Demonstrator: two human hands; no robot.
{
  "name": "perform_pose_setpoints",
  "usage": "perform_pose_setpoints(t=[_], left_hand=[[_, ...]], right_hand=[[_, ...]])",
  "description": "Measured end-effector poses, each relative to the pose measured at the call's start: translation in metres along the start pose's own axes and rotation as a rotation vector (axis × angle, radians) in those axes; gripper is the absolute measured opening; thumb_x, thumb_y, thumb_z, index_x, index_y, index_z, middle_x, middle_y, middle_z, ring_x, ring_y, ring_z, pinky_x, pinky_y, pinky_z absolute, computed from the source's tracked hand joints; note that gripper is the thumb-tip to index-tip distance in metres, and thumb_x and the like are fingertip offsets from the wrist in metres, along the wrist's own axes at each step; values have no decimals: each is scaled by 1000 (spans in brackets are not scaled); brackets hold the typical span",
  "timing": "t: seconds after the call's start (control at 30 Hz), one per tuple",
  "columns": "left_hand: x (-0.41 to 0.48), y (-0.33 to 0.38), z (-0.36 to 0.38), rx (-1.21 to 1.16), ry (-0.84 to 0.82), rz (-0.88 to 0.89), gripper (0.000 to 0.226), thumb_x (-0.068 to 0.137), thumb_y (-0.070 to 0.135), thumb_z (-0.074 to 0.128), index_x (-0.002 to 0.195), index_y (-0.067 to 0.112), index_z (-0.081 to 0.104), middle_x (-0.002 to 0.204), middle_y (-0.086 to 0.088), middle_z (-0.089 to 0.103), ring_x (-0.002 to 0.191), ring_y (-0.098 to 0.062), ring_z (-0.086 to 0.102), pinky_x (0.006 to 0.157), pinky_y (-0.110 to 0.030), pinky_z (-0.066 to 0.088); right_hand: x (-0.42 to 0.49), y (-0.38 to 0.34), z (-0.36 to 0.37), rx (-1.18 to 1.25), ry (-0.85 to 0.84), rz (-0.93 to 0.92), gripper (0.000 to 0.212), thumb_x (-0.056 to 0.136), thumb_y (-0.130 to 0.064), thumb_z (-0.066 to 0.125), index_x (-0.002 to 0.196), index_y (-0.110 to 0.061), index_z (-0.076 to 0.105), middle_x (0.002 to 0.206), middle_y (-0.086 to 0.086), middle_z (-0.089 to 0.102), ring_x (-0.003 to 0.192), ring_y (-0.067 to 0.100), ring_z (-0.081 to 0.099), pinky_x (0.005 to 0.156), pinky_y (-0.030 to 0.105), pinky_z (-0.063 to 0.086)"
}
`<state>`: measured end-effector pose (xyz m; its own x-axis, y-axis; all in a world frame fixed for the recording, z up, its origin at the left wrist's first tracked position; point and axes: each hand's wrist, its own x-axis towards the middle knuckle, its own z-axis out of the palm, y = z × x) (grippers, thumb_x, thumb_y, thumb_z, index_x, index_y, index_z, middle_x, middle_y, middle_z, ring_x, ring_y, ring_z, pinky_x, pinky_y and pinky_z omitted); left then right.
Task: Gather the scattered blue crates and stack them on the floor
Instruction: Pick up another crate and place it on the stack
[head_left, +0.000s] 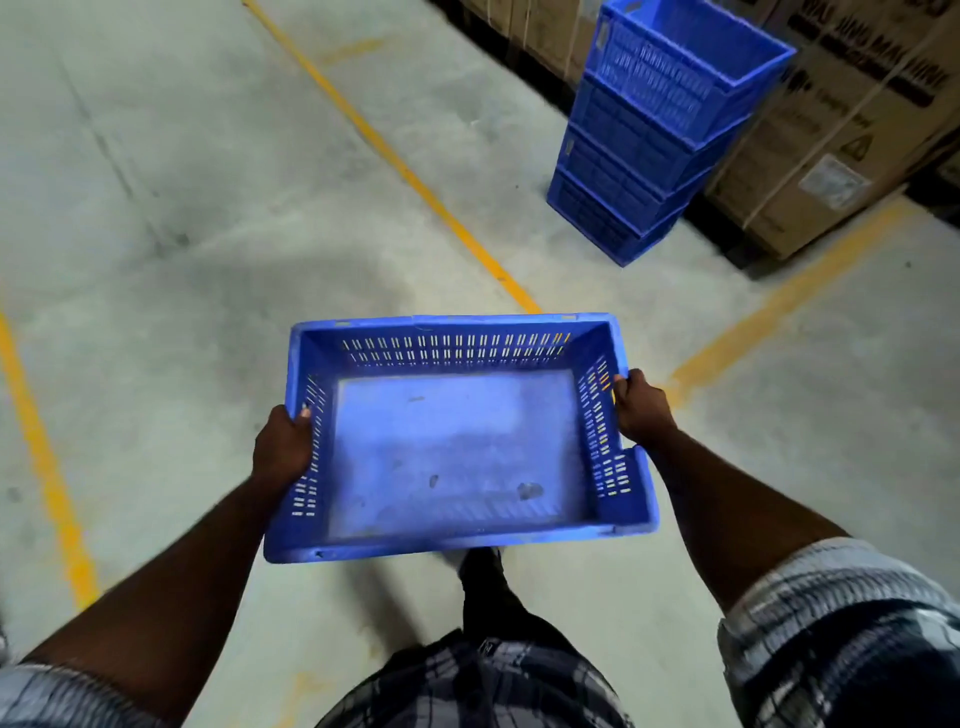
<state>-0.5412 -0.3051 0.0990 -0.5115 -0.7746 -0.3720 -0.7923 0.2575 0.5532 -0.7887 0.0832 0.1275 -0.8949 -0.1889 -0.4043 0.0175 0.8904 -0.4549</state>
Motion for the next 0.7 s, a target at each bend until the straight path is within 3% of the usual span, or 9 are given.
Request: perform_pose_setpoints(t=[0.07,0.17,0.23,0.33,0.43,0.5,0.6,0.7], left_hand=[[24,28,5,7,15,10,44,100,41,42,107,-2,49,111,-34,58,103,-47,56,82,-45,42],[58,73,4,34,21,45,44,100,40,41,106,-3,48,110,-34,58,103,-48,56,81,-45,42],[81,106,4,49,22,98,43,101,38,40,107,-4,48,111,-35,57,104,-49,55,81,-45,41],[109,145,6,63,39,156,42,101,36,40,109,-5,48,113,-35,57,106,-50,55,82,-46,41],[133,169,7,74,52,187,41,101,36,41,108,-4,47,112,-35,58,104,-50,55,80,-46,41],[153,187,9,80,50,200,40,101,35,41,106,-4,47,111,-35,57,104,-50,55,79,-45,41],[191,213,12,86,32,224,39,101,35,42,102,-3,47,109,-35,58,102,-50,56,75,-43,39],[233,236,15,90,0,261,38,101,36,42,102,-2,47,108,-34,59,102,-50,56,75,-43,40]], right_hand=[[32,-6,-12,-24,-27,19,62,86,-30,17,114,11,53,103,32,52,78,53,59,69,54,47],[75,-20,-36,-163,93,-74,64,89,-41,12,114,5,49,84,12,49,90,49,60,74,49,45],[102,-28,-54,-181,97,-113,70,87,-44,8,115,4,49,86,12,49,91,49,59,74,48,45],[135,-39,-76,-168,82,-87,82,78,-49,2,116,5,50,103,24,53,90,50,58,73,46,44],[161,-51,-87,-92,111,9,55,97,-44,21,117,-1,49,84,12,52,96,43,59,80,43,45],[184,-61,-93,-32,126,49,38,103,-35,30,115,-4,48,85,13,55,97,41,59,81,40,44],[219,-72,-98,-7,139,47,36,104,-33,33,108,0,47,100,30,61,97,50,58,74,41,39],[251,-88,-101,-21,147,88,38,104,-33,33,106,1,49,101,31,63,98,51,57,77,43,41]])
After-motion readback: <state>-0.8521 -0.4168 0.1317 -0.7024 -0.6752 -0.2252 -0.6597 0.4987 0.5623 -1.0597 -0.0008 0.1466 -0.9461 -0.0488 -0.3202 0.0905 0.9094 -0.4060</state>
